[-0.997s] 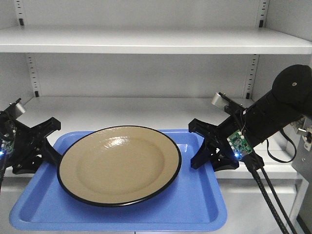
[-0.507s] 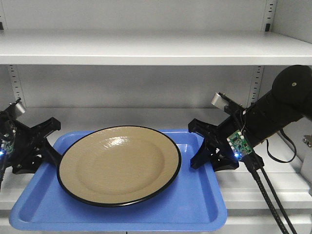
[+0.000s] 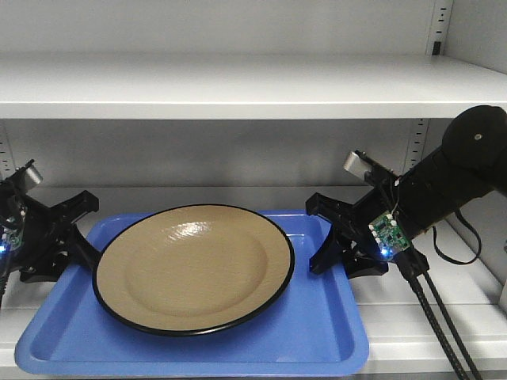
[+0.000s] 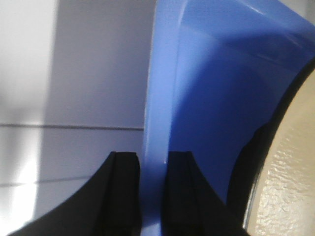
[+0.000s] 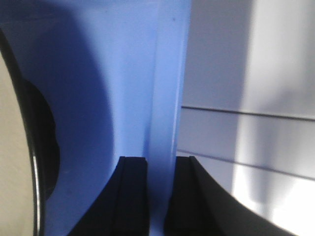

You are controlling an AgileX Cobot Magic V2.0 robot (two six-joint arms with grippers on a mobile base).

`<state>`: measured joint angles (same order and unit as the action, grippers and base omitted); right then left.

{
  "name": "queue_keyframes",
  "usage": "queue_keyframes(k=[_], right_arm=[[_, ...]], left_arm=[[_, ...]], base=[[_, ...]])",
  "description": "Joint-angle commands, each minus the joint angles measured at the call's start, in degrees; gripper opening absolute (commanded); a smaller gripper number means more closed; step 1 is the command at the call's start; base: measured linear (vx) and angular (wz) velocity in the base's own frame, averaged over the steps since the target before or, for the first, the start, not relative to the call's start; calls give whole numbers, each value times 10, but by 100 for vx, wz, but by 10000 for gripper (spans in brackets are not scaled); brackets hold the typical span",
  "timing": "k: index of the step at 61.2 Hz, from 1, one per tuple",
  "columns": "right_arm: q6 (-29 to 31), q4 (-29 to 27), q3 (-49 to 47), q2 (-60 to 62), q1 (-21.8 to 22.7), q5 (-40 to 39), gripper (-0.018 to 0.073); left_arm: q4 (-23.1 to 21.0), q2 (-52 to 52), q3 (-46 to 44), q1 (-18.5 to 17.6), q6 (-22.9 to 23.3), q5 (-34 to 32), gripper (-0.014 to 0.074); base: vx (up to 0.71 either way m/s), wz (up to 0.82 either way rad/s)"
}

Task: Place disk in tray to left cabinet
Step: 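Push the held tray forward onto the cabinet shelf with both grippers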

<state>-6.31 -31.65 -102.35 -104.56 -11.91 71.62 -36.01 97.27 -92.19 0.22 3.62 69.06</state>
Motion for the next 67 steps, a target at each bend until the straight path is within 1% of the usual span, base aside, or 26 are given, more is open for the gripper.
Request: queue_keyframes(k=[1, 42, 54, 67], right_arm=[[6, -104, -22, 35, -14, 12, -4], [6, -104, -22, 35, -14, 14, -4], [6, -104, -22, 29, -14, -36, -4], [6, -106, -22, 3, -14, -85, -4]], left_arm=[[-111, -29, -22, -17, 5, -3, -1], [-107, -29, -22, -17, 5, -6, -1], [-106, -28, -22, -17, 5, -43, -1], [-106, -27, -22, -17, 5, -115, -1]], base=[[7, -5], [2, -2], [0, 0], [0, 0]])
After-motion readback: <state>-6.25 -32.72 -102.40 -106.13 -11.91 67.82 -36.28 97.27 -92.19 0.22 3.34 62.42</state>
